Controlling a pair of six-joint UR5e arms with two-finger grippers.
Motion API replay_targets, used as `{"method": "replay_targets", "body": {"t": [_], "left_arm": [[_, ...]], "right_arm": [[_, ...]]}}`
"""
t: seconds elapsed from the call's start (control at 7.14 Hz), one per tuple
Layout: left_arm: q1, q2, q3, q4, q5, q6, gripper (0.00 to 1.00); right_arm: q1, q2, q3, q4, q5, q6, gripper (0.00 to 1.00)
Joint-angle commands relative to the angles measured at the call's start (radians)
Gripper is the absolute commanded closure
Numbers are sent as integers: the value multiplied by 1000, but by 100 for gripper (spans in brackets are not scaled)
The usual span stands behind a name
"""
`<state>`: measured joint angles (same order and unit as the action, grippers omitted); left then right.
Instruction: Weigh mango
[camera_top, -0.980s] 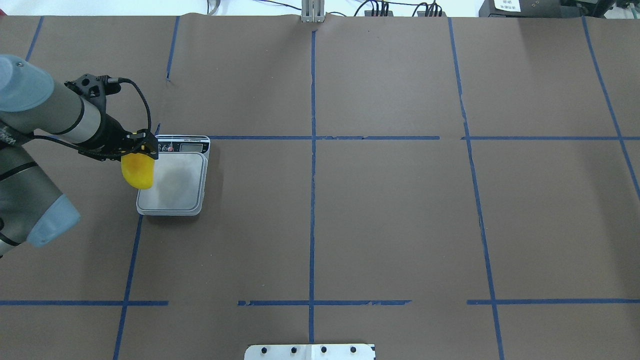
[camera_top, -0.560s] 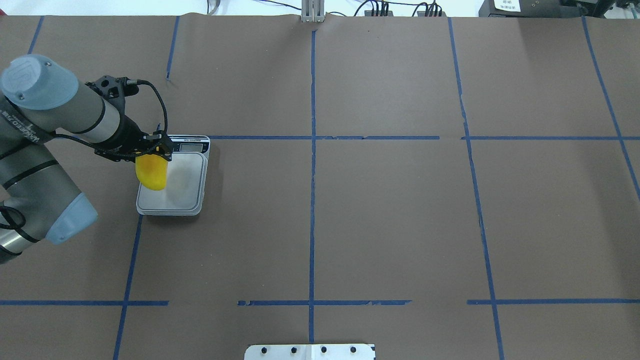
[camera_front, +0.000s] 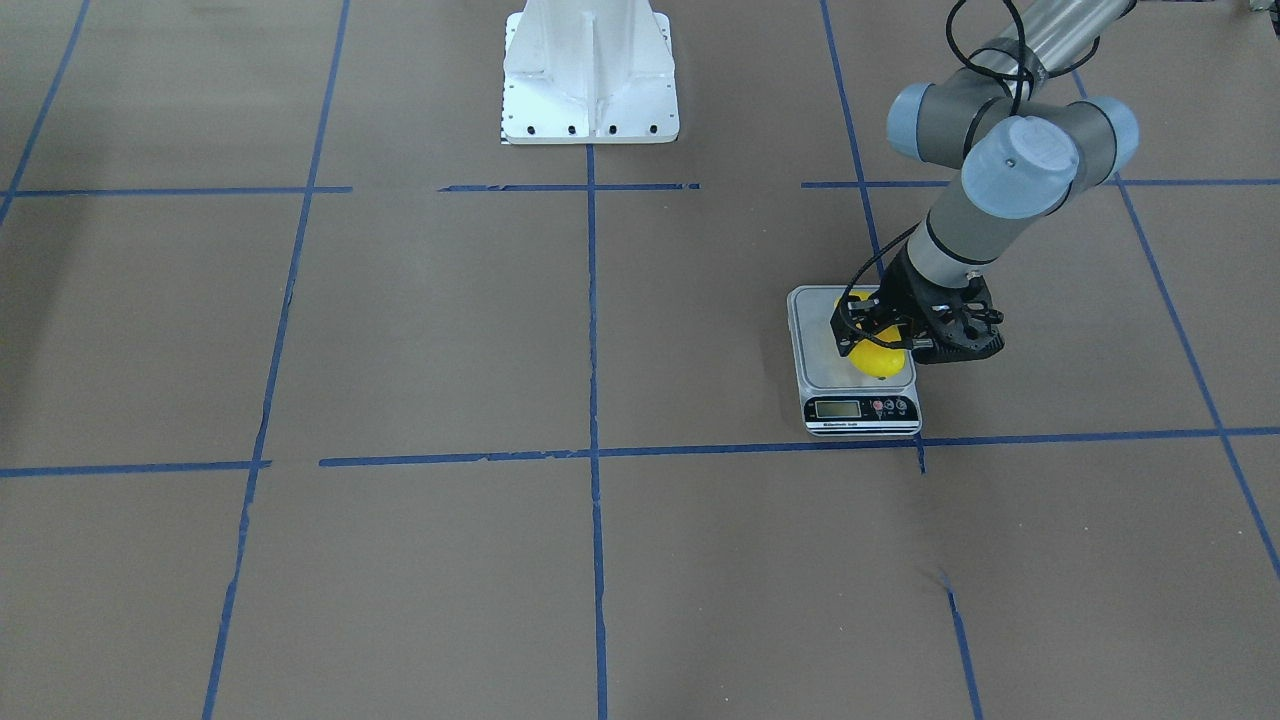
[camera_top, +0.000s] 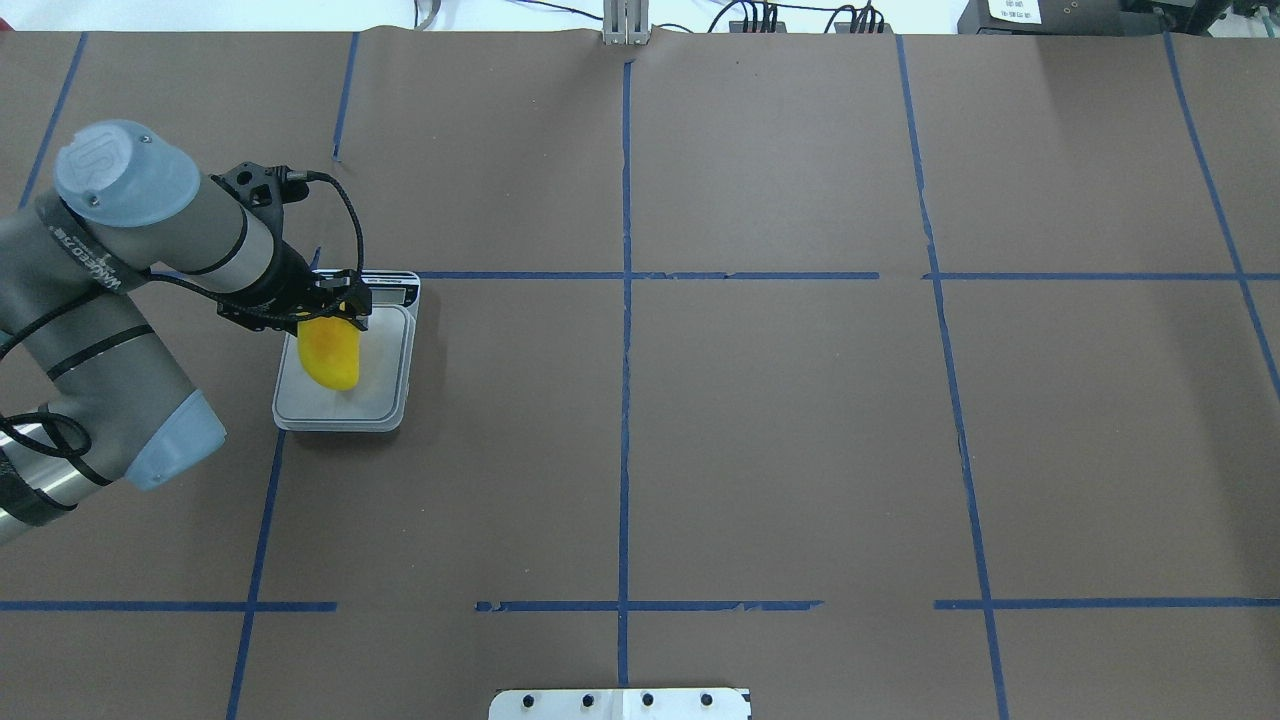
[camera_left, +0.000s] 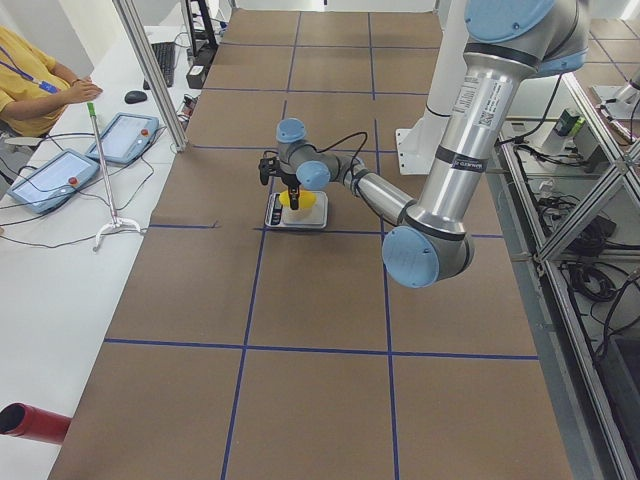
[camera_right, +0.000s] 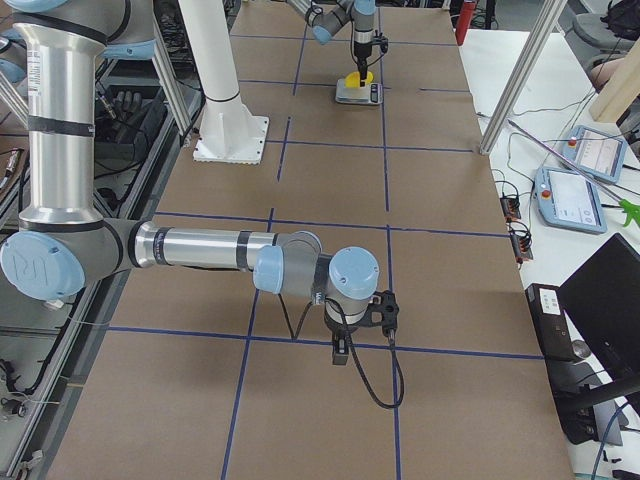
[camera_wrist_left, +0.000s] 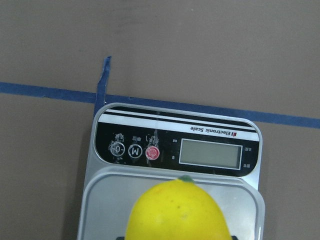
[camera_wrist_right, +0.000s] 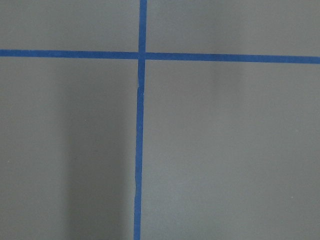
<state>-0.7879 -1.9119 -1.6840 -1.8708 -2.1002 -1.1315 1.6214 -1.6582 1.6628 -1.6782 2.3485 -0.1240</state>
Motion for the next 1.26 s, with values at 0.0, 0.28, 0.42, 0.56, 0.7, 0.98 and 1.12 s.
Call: {"method": "replay_targets", "body": {"t": [0.0,0.28,0.42,0.56,0.7,0.98,1.12], "left_arm": [[2,4,-9,7,0,-10,0],[-84,5,-116,120,2,24,0],[-182,16,-179,181,-6,191,0],[-282,45,-212,247,-9,352,0],[-423,97,-197,254,-50,563,0],[-688,213,-61,254,-242,1025,0],[-749,306,-48,249,-251,1158,0]], "right_arm": [[0,0,0,0,0,0,0],[0,0,0,0,0,0,0],[0,0,0,0,0,0,0],[0,0,0,0,0,0,0],[0,0,0,0,0,0,0],[0,0,0,0,0,0,0],[0,0,0,0,0,0,0]]}}
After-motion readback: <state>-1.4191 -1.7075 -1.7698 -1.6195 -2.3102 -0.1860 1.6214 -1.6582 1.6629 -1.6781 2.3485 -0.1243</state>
